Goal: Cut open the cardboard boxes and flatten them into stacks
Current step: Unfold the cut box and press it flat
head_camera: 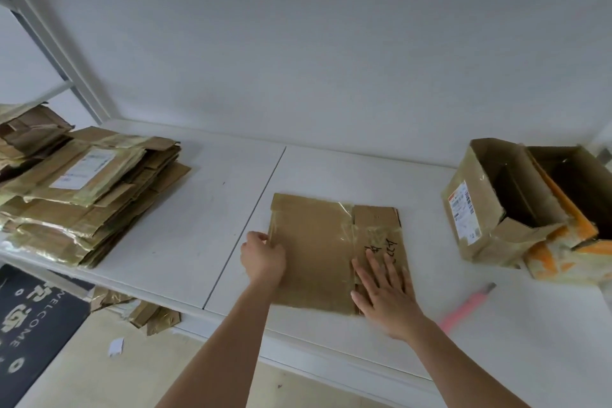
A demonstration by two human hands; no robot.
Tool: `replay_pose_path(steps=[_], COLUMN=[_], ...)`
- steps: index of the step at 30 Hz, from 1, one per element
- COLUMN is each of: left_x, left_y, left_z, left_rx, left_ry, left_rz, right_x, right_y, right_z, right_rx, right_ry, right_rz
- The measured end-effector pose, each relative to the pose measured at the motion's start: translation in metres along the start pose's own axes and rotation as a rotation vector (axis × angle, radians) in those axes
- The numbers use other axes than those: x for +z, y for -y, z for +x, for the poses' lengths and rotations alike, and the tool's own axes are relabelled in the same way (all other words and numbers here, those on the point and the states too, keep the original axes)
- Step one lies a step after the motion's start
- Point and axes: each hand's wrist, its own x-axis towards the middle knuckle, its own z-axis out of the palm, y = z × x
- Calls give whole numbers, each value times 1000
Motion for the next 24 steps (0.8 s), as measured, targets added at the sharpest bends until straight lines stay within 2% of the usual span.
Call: replay_pose_path(steps=[5,8,11,14,16,18,21,24], left_x=[-23,-41,-69,-112,-138,-160,-193,-231], left_y=[-19,-25,-28,-25,-15,-4,13,33], left_z=[3,0,1,14,26,37,51,78], left_rx=[42,25,-32,-149,-227,-285,-273,-205], left_ry=[113,85,-7,-137,-173,-148,-116,-202], left_rz=[-48,-246,-448,-622,-750,-840,-875,-725], right_x=[1,3,-4,-24,-41,-55,-73,-93], right_y=[-3,20,63,116,156,197,250,297], right_z=[-1,-1,8,19,23,31,47,61], right_rx=[6,88,262,247,123,-64,-143,-144], right_ry=[-77,-361,-580,-536,-460,-456,-513,-542], right_rz=[36,152,481,909,1144,1340,1367,1271])
